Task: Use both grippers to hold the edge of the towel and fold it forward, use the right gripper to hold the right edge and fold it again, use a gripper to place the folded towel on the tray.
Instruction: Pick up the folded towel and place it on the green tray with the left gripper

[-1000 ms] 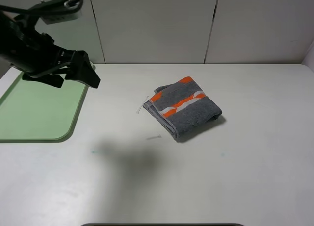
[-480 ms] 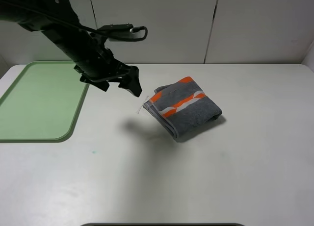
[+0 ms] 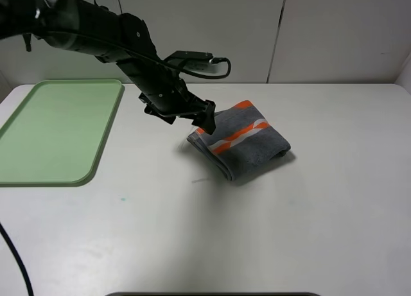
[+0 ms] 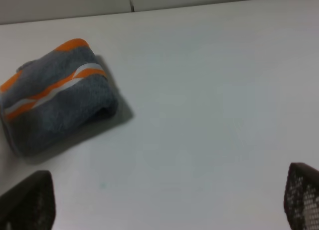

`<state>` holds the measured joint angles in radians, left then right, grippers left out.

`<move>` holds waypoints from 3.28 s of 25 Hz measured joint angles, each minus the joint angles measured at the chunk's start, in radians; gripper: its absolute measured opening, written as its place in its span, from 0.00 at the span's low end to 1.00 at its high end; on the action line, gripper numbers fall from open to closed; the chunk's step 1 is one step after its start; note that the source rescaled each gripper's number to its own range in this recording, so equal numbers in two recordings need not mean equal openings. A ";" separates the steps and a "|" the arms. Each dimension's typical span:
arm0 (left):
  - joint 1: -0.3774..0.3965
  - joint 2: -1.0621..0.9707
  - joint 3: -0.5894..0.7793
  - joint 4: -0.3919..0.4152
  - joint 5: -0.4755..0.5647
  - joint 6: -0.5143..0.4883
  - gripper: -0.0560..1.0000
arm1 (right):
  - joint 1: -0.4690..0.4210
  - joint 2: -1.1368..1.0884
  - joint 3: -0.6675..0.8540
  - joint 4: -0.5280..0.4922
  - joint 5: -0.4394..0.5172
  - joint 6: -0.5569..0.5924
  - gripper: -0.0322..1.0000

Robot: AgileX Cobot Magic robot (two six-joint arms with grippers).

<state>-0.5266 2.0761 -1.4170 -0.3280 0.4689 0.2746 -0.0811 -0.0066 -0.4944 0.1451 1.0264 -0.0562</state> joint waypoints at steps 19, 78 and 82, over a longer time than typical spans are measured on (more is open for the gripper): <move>-0.071 0.172 -0.089 -0.016 -0.261 0.026 1.00 | 0.000 0.000 0.000 0.010 0.000 0.000 1.00; -0.094 0.232 -0.090 -0.022 -0.368 0.026 0.18 | 0.000 0.000 0.000 0.013 0.000 0.000 1.00; -0.094 0.232 -0.090 -0.020 -0.368 0.026 0.31 | 0.000 0.000 0.000 0.013 0.000 0.000 1.00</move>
<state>-0.6210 2.3081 -1.5066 -0.3482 0.1008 0.3001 -0.0811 -0.0066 -0.4944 0.1581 1.0264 -0.0562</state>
